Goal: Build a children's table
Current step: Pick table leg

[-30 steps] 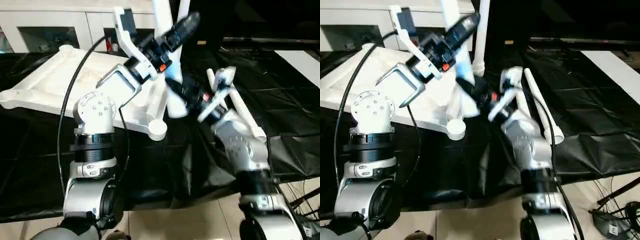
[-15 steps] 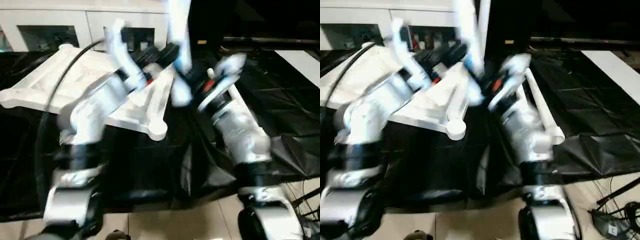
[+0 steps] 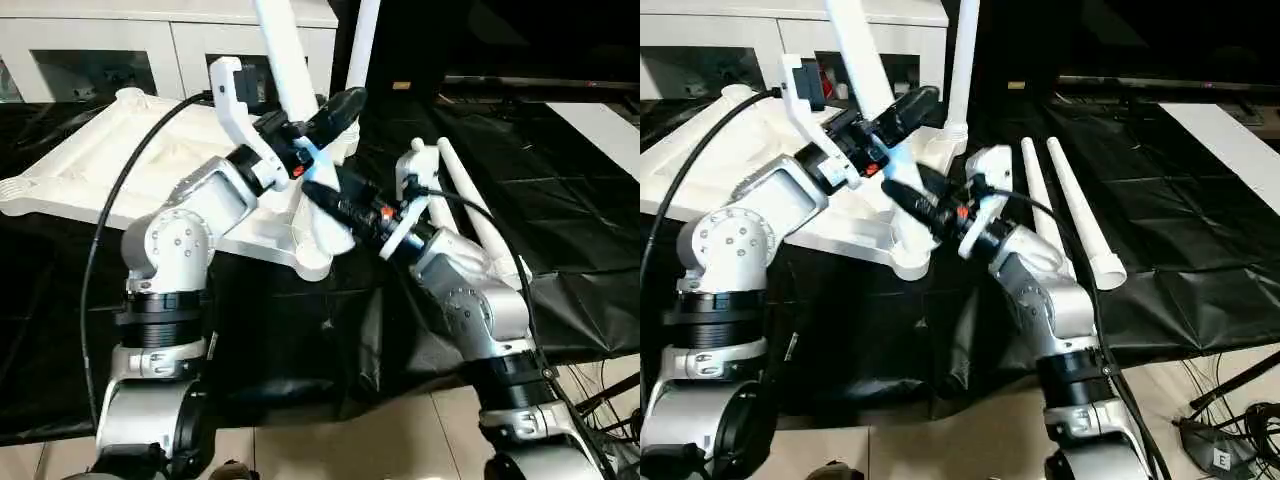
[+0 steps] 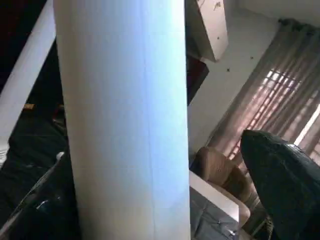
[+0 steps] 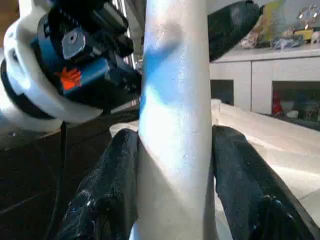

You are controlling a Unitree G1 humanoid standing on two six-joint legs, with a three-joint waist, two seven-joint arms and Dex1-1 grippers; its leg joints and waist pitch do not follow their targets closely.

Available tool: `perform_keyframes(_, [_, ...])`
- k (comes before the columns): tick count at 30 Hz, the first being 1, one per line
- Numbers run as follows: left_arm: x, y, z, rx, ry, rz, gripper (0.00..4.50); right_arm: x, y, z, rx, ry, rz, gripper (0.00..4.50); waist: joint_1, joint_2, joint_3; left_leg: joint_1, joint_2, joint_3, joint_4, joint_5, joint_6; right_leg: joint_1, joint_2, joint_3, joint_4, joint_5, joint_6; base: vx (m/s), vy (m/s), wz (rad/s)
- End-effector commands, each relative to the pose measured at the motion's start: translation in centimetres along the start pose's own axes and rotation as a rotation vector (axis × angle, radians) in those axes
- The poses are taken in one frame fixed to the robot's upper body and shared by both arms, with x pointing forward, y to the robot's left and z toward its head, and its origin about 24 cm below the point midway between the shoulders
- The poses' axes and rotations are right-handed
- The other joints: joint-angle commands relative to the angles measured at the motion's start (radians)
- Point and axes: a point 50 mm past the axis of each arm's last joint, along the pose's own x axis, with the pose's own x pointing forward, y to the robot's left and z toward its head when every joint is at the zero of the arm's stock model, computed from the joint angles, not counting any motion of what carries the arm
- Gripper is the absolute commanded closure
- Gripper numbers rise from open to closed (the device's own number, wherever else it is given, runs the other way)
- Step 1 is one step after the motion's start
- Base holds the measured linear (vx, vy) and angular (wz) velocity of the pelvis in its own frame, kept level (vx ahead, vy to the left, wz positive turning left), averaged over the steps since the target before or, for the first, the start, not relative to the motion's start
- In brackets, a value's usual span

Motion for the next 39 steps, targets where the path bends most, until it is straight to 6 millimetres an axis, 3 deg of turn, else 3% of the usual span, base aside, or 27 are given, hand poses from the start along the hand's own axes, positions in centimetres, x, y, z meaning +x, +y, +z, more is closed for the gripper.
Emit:
perform_keyframes(1, [0.3, -0.3, -0.4, 0.026, 0.045, 0.007, 0.29, 0.6, 1.4, -0.3, -0.009, 0.035, 0.083, 2.67, 0.0, 0.011, -0.078, 0.022, 0.018, -0.014, -0.069, -0.155, -0.007, 0.057, -0.05, 0.036, -0.063, -0.073, -0.181, 0.0, 0.0, 0.0])
perform_keyframes(4, [0.2, 0.1, -0.7, 0.022, 0.068, 0.037, 0.39, 0.6, 1.4, -0.4, -0.009, 0.039, 0.085, 2.67, -0.001, 0.012, -0.078, 0.022, 0.019, -0.015, -0.07, -0.171, -0.015, 0.057, -0.05, 0.035, -0.065, -0.092, -0.179, 0.0, 0.0, 0.0])
perform_keyframes(6, [0.3, 0.1, -0.8, 0.024, 0.065, 0.043, 0.71, 0.4, 1.2, -0.4, -0.014, 0.043, 0.083, 2.67, 0.0, 0.012, -0.078, 0.023, 0.019, -0.015, -0.07, -0.174, -0.019, 0.057, -0.051, 0.036, -0.066, -0.094, -0.18, 0.0, 0.0, 0.0])
perform_keyframes(15, [-0.1, 0.4, -0.4, 0.029, 0.045, 0.07, 1.16, 0.4, 1.1, -0.3, -0.025, 0.052, 0.085, 2.67, 0.001, 0.005, -0.078, 0.021, 0.018, -0.014, -0.067, -0.151, -0.006, 0.058, -0.052, 0.036, -0.063, -0.075, -0.186, 0.0, 0.0, 0.0])
perform_keyframes(16, [-0.1, 0.5, -0.4, 0.029, 0.046, 0.071, 1.43, 0.4, 1.1, -0.4, -0.024, 0.053, 0.086, 2.67, 0.001, 0.004, -0.078, 0.021, 0.018, -0.013, -0.067, -0.151, -0.005, 0.058, -0.052, 0.036, -0.063, -0.08, -0.185, 0.0, 0.0, 0.0])
perform_keyframes(18, [-0.2, 0.6, -0.4, 0.028, 0.039, 0.085, 1.51, 0.4, 1.1, -0.4, -0.022, 0.054, 0.089, 2.67, 0.002, 0.001, -0.078, 0.02, 0.018, -0.013, -0.068, -0.153, -0.005, 0.058, -0.052, 0.036, -0.064, -0.091, -0.183, 0.0, 0.0, 0.0])
perform_keyframes(27, [-0.5, 0.9, 0.0, 0.037, 0.027, 0.099, 2.28, 0.6, 1.1, -0.4, -0.026, 0.058, 0.097, 2.67, 0.003, 0.004, -0.078, 0.021, 0.018, -0.014, -0.067, -0.149, -0.006, 0.057, -0.052, 0.036, -0.063, -0.089, -0.179, 0.0, 0.0, 0.0])
perform_keyframes(37, [-0.5, 0.8, 0.4, 0.05, 0.017, 0.081, 2.63, 0.5, 0.9, -0.4, -0.035, 0.055, 0.07, 2.67, 0.002, 0.006, -0.079, 0.021, 0.018, -0.014, -0.067, -0.152, -0.01, 0.057, -0.052, 0.036, -0.063, -0.083, -0.182, 0.0, 0.0, 0.0])
perform_keyframes(39, [-0.5, 0.8, 0.4, 0.052, 0.014, 0.079, 2.63, 0.5, 0.9, -0.3, -0.022, 0.051, 0.072, 2.67, 0.002, 0.002, -0.079, 0.022, 0.018, -0.014, -0.067, -0.149, -0.006, 0.057, -0.052, 0.035, -0.062, -0.081, -0.184, 0.0, 0.0, 0.0])
